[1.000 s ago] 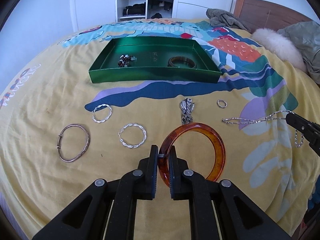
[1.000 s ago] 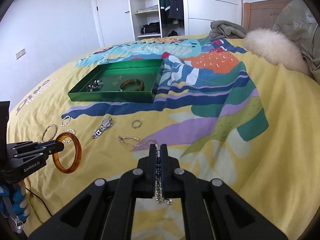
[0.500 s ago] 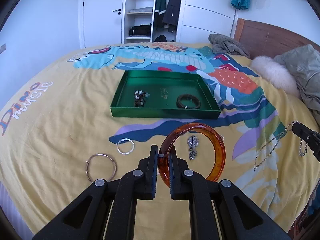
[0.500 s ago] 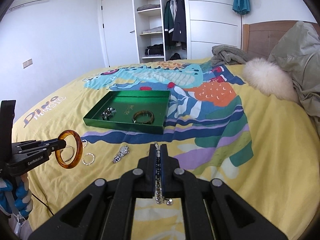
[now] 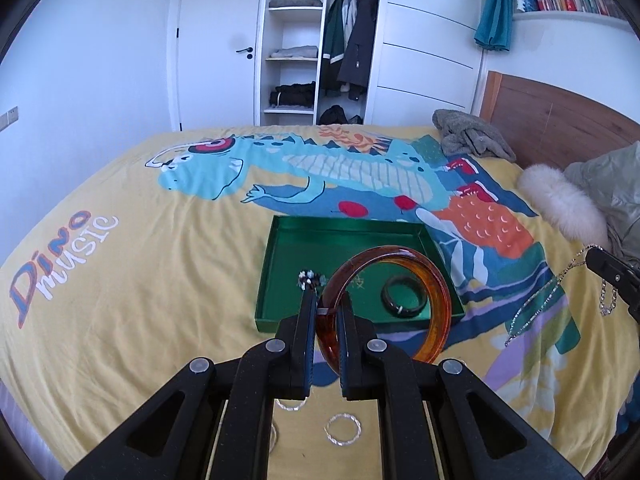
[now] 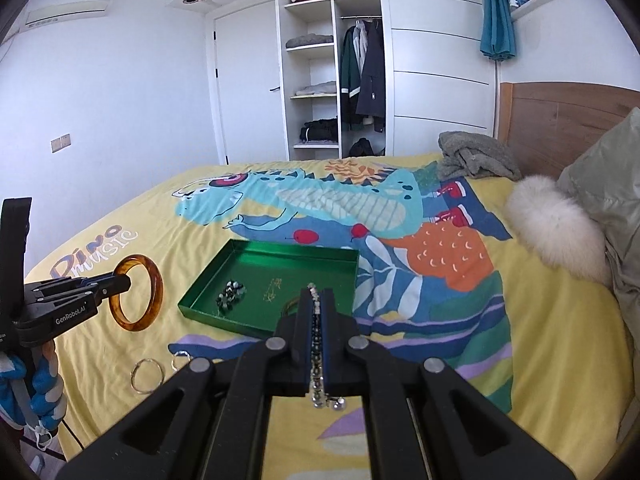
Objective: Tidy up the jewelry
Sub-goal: 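Carry the amber bangle and necklace into the green tray and release both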
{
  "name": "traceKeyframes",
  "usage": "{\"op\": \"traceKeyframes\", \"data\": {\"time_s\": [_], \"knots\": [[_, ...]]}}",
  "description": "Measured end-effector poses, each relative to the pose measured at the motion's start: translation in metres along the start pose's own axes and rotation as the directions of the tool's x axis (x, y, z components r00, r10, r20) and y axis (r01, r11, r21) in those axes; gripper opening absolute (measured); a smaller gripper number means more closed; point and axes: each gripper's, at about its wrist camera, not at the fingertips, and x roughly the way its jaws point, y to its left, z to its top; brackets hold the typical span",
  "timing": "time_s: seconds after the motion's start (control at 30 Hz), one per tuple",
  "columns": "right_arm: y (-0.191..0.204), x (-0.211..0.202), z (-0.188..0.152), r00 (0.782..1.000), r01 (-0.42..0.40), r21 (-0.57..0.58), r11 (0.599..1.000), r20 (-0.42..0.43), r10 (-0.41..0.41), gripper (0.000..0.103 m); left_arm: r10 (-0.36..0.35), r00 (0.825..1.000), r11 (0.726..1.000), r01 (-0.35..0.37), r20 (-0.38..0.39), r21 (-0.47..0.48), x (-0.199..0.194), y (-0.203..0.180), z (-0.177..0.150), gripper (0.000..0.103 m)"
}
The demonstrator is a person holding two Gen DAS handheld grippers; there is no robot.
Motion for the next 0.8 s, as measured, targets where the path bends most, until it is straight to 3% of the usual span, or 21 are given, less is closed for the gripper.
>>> {"op": "traceKeyframes", "data": {"time_s": [0.33,0.57,0.8], "knots": [[0.010,0.110,0.052,1.000,0.022,0.005,1.000,0.001,-0.022,0.003,0.075,0.994,0.997,-0.077,-0.074,-0.026,0.102,0.026,0.052,0.009],[0.027,0.201,0.052,0.998,-0.039,-0.009,0.999,-0.044,0.039,0.003,0.123,0.981,0.992,-0.126,-0.151,-0.011,0.192,0.032,0.064,0.009],[0.024,0.278,0.035,0.989,-0.096,0.034,0.995,-0.111,0.099,0.003,0.097,0.967,0.993,-0.109,-0.237,-0.038,0.263,0.030,0.056,0.009]]}}
